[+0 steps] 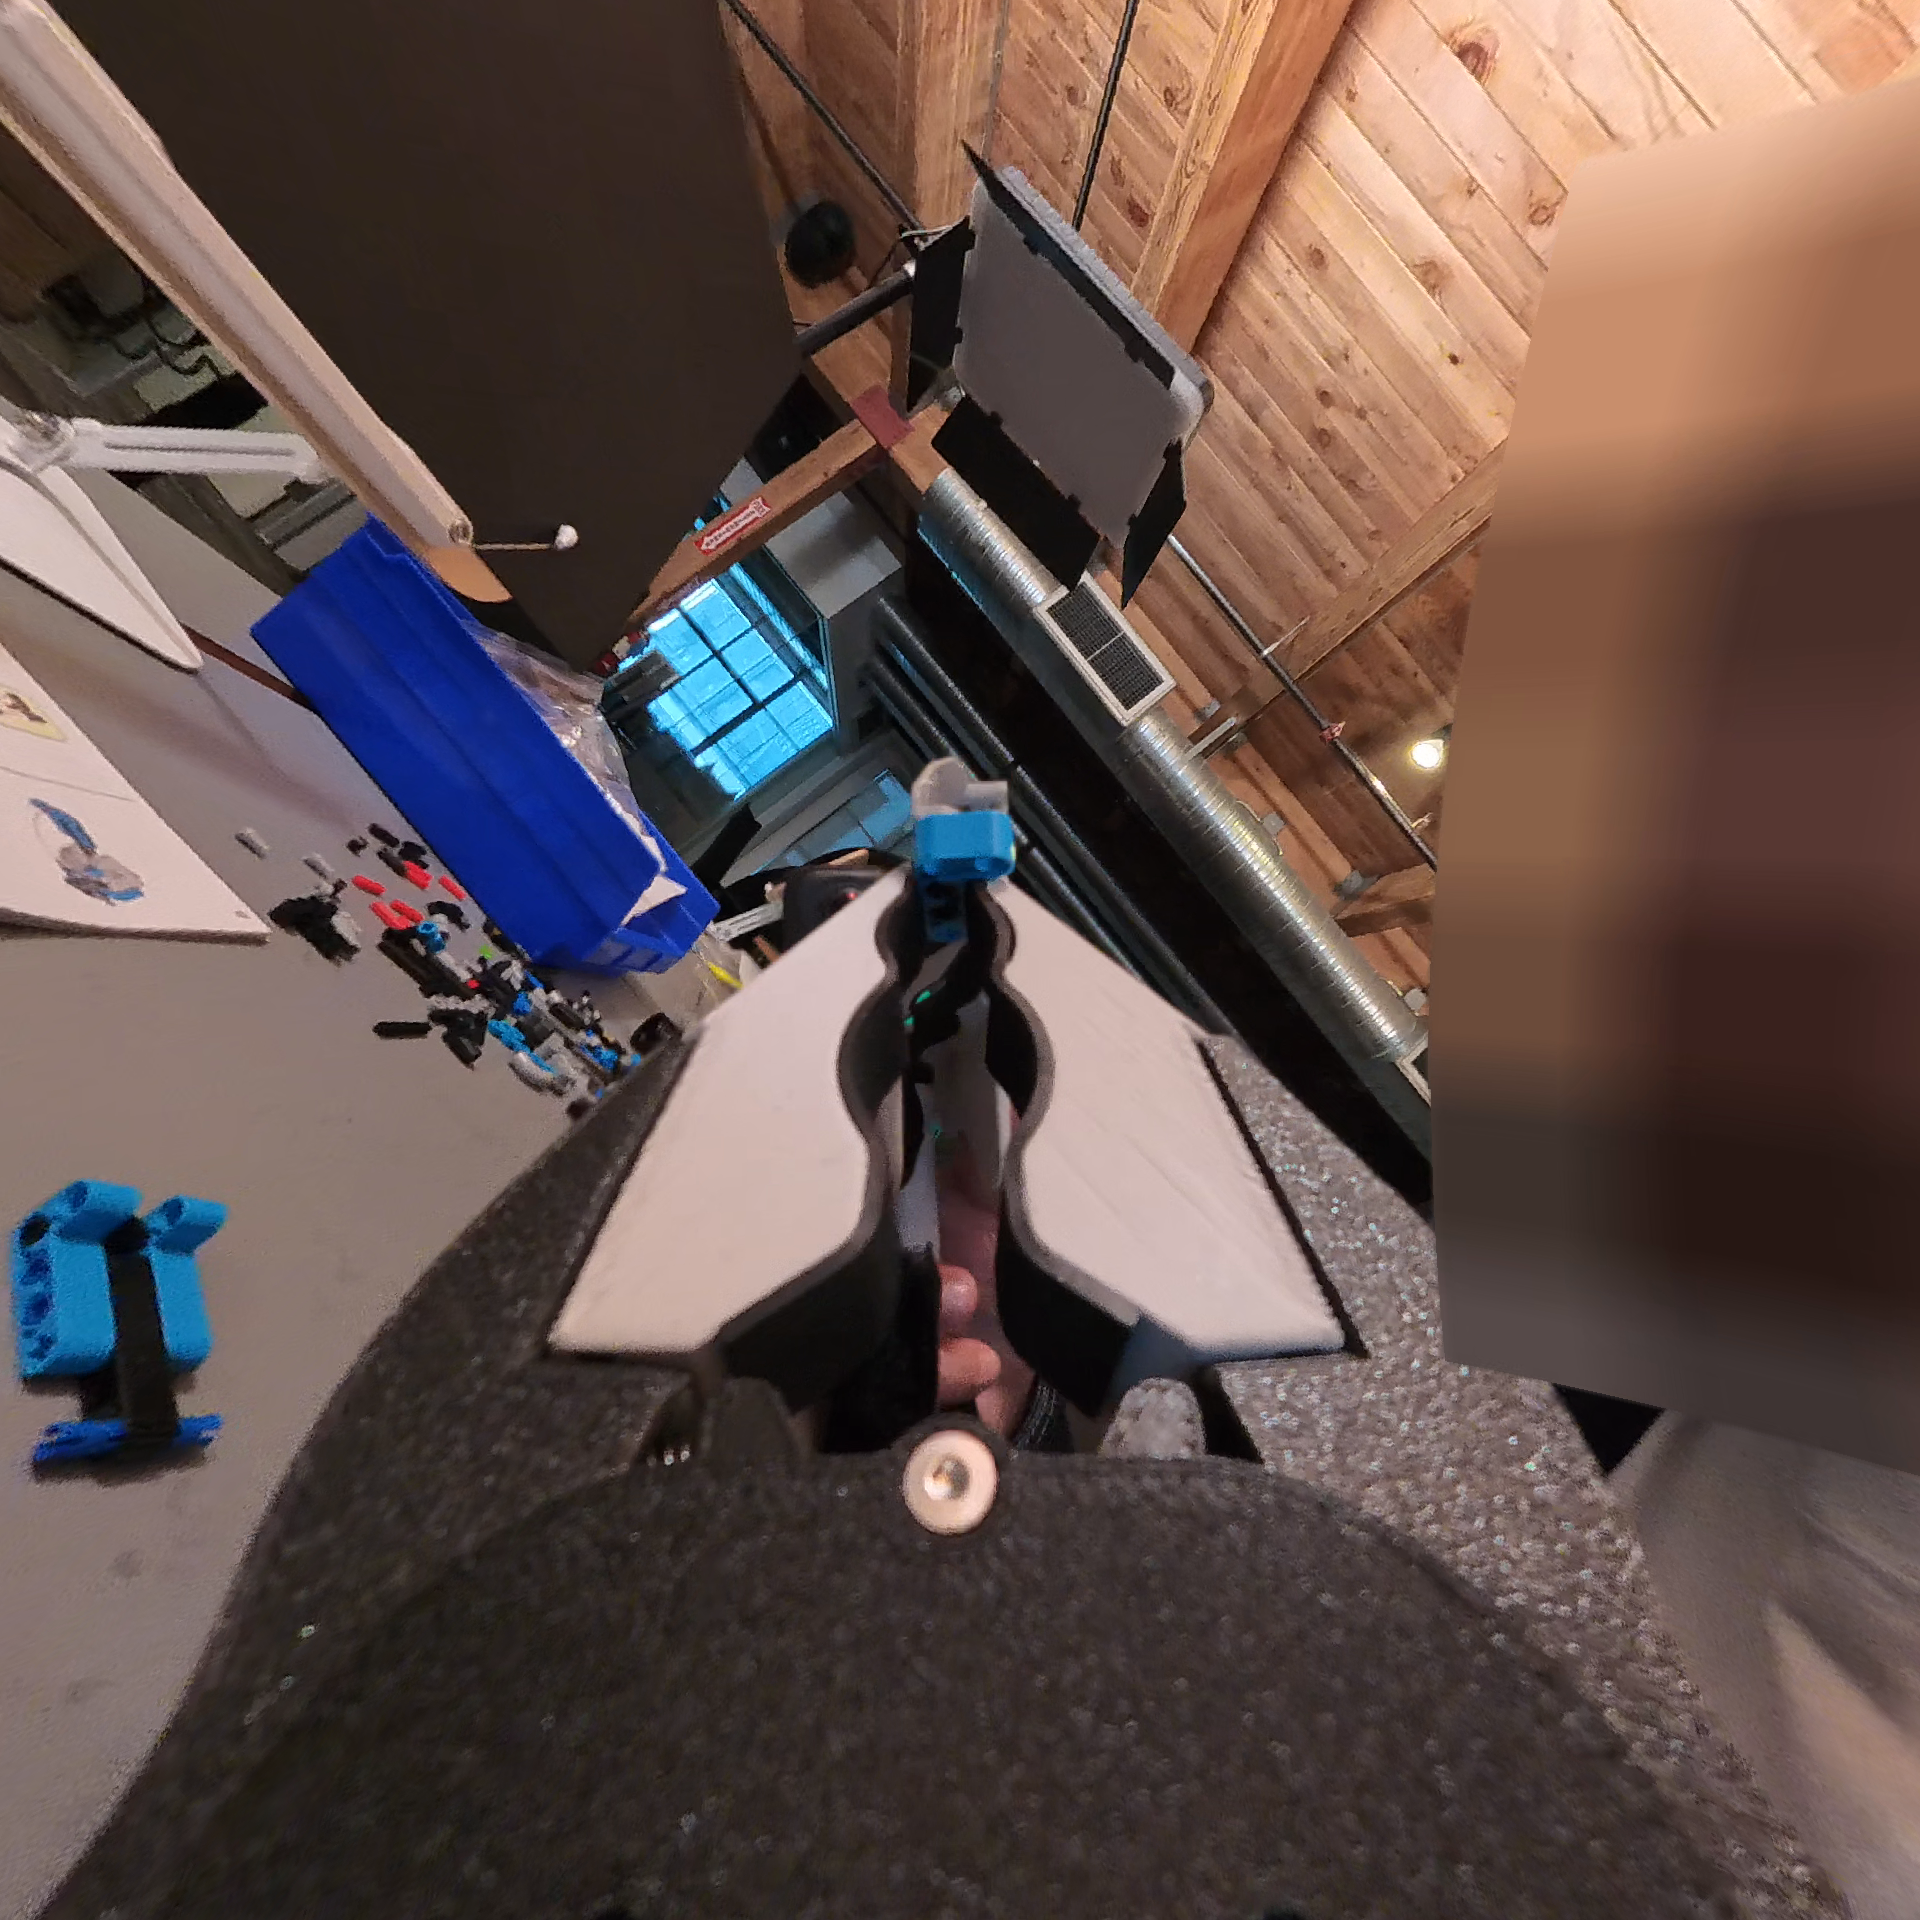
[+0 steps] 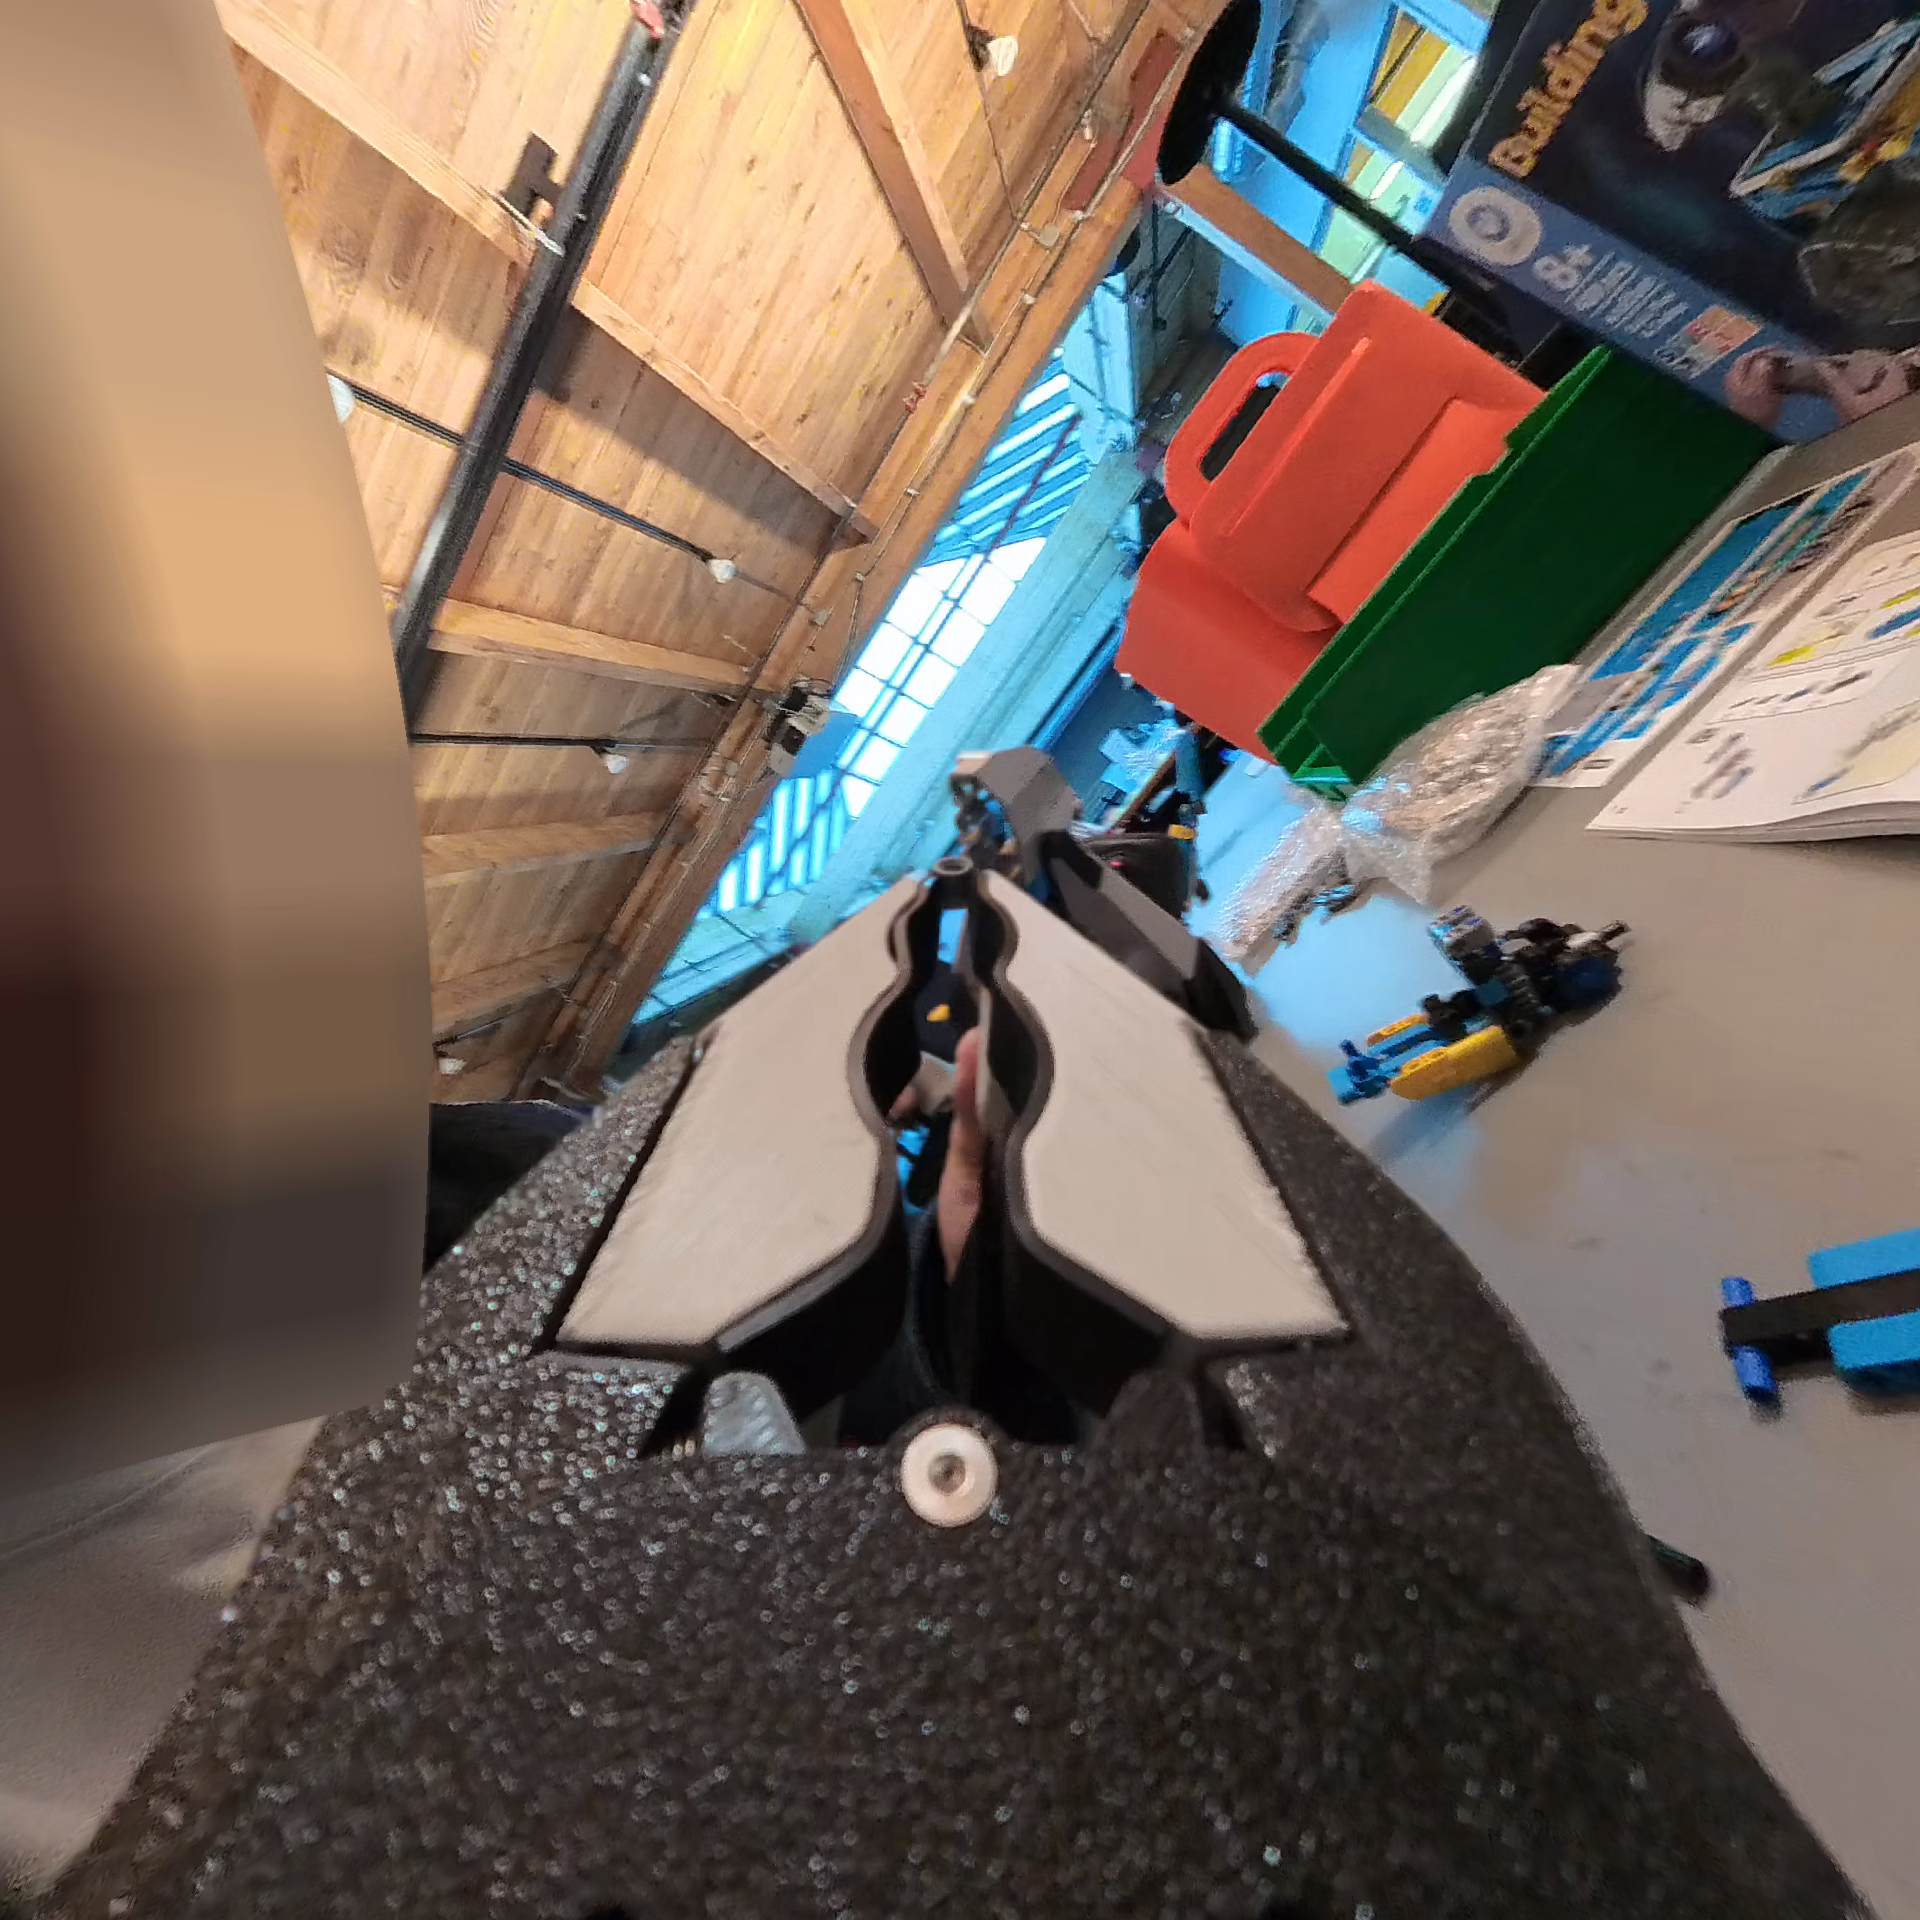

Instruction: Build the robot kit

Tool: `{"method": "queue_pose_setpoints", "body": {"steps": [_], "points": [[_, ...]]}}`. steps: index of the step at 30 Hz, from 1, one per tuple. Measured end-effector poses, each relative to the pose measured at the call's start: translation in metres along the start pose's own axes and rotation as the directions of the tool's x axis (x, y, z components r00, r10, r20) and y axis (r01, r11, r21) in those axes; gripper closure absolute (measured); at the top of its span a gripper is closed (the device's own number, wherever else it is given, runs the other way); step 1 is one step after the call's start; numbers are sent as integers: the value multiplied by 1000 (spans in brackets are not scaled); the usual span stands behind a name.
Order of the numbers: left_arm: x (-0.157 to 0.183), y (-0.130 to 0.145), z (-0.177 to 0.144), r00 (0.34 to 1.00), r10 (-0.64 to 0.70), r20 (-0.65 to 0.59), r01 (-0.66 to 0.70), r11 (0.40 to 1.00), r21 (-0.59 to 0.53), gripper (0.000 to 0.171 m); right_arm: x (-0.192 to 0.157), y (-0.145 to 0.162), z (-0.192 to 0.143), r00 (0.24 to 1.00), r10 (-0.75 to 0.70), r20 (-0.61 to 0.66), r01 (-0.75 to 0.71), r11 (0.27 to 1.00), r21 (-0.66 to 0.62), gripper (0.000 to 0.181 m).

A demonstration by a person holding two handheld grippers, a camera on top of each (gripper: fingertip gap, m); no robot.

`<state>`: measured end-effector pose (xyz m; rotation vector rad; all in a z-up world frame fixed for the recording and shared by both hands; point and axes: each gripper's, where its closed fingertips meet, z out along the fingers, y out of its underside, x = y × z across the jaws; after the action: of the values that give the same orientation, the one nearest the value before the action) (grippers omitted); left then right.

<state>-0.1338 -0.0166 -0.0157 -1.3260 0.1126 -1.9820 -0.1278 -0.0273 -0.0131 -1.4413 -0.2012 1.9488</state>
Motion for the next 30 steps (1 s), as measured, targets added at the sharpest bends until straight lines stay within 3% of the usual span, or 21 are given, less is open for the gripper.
{"method": "queue_pose_setpoints", "body": {"steps": [5,10,12,16,18,22,26,30], "points": [[-3,1,0,999,24,30,-24,1000,-11,165,4,1,-2,995,-82,-59,80,996,-35,177],[-9,-3,-2,959,231,166,-225,973,-54,164,15,-2,-5,986,-106,-131,101,994,-43,178],[-8,-3,-2,882,408,236,-392,913,-115,164,18,-5,-7,972,-153,-179,150,988,-31,179],[-5,-5,-3,573,744,345,-695,664,-277,164,26,1,-5,948,-199,-247,187,980,-71,165],[0,-1,0,434,840,327,-774,533,-342,164,25,4,-2,959,-166,-229,155,986,-64,160],[1,4,2,260,912,317,-825,380,-418,164,21,10,2,971,-137,-197,127,990,-61,169],[2,4,2,212,927,309,-840,334,-427,164,18,8,1,965,-162,-205,153,987,-57,169],[3,4,2,234,921,311,-838,354,-415,164,17,7,1,970,-150,-192,142,988,-52,169]]}}
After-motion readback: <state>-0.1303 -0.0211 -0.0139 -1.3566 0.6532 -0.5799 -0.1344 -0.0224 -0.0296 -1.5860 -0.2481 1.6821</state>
